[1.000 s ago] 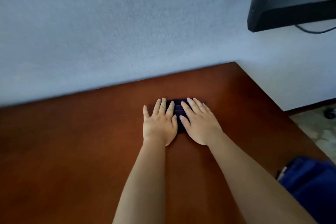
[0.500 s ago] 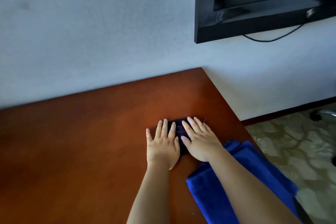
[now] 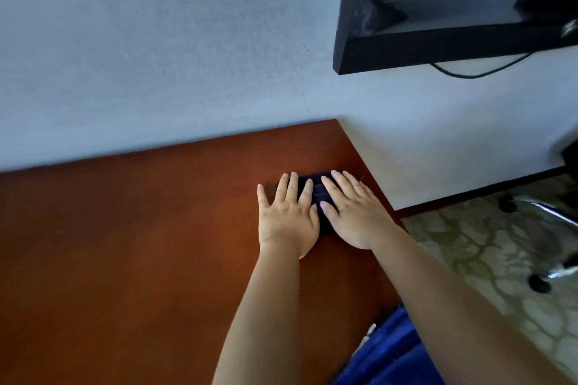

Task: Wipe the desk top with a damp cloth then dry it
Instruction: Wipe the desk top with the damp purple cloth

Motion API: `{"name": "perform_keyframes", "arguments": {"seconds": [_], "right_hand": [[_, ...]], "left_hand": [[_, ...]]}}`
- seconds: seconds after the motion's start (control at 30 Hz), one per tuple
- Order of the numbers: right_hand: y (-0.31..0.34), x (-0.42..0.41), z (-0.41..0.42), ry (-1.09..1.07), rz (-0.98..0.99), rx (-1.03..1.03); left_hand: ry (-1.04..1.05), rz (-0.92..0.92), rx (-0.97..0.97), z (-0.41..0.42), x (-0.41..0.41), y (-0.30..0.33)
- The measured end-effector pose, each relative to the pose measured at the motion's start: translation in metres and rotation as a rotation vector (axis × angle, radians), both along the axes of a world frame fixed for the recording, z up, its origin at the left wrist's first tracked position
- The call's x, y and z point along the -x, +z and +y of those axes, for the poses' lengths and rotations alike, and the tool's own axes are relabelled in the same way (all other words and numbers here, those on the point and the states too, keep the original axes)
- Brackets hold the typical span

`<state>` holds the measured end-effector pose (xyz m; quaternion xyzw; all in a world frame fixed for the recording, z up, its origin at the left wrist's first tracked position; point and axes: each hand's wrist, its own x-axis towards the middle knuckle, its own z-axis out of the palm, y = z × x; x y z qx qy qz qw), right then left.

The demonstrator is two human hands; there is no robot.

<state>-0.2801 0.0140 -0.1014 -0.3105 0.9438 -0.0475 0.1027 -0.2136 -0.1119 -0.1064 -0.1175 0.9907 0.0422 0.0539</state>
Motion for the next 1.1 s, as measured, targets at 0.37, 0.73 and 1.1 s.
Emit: {"name": "perform_keyframes", "arguments": {"seconds": [0.37,0.73,1.1], "right_hand": [[-0.003,0.047,-0.011,-0.016,0.004,-0.007],[-0.001,0.006,0.041,0.031,-0.044,-0.002],[-0.004,-0.056,0.108,0.073,-0.074,0.014]], "left_hand": [[0.013,0.010,-0.035,-0.011,0.046,-0.002],[0.042,-0.010,-0.034,0.039,0.001,0.000],[0.089,-0.037,-0.012,0.108,-0.066,-0.001]]}}
